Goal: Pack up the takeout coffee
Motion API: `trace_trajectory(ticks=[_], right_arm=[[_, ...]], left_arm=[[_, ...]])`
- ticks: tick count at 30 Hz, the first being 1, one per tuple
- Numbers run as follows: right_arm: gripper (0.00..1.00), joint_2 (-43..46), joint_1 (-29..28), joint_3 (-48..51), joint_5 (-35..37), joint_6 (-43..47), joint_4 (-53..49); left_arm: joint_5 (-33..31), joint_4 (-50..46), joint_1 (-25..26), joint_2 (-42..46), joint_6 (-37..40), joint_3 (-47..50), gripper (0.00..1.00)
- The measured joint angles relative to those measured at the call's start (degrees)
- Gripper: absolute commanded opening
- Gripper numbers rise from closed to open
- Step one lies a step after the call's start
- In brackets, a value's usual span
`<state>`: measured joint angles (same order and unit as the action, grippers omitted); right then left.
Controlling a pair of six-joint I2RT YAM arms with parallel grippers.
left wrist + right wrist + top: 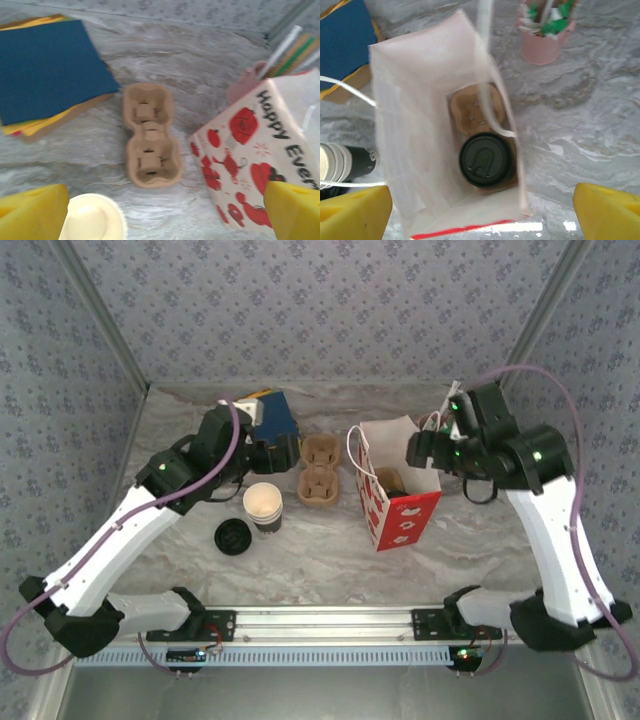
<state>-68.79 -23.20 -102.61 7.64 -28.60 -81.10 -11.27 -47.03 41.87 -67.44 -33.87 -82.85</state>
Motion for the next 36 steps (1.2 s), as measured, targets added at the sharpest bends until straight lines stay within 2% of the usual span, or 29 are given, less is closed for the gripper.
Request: trace_trajectory(ticks=[4, 8, 13, 20, 28, 33, 36], right_arm=[[1.0, 8.35, 5.86, 8.59, 0.09, -0.11, 3.93], [1.0, 12.66, 12.39, 13.55, -0.59, 0.13, 6.71], [1.0, 15.19, 21.44, 19.39, -3.48, 1.27, 9.2], [0.99, 14.95, 26.91, 27.32, -5.38, 1.62, 13.7], [0.73, 9.35, 33.35, 28.68, -12.79, 0.72, 22.14], [0.6, 2.47, 33.92, 27.34, -16.57, 0.37, 27.71], [0.57, -2.84, 32.96, 23.41, -17.49, 0.9, 28.87]], left_arm=[[-1.25, -2.78, -3.39, 2.36, -0.02, 0.92, 1.0], [-1.2, -5.49, -5.79, 2.82, -0.2, 0.92, 1.0], [-0.09, -7.65, -6.99, 1.33, -0.66, 0.9, 1.0], [3.61, -9.55, -7.02, -4.92, -1.33, -3.19, 1.0], [9.66, -9.51, -6.99, -11.04, -0.5, -10.82, 1.0], [12.35, -9.79, -5.57, -15.54, 1.77, -16.37, 1.0], [13.03, -9.88, -4.24, -17.59, 2.89, -18.84, 1.0]])
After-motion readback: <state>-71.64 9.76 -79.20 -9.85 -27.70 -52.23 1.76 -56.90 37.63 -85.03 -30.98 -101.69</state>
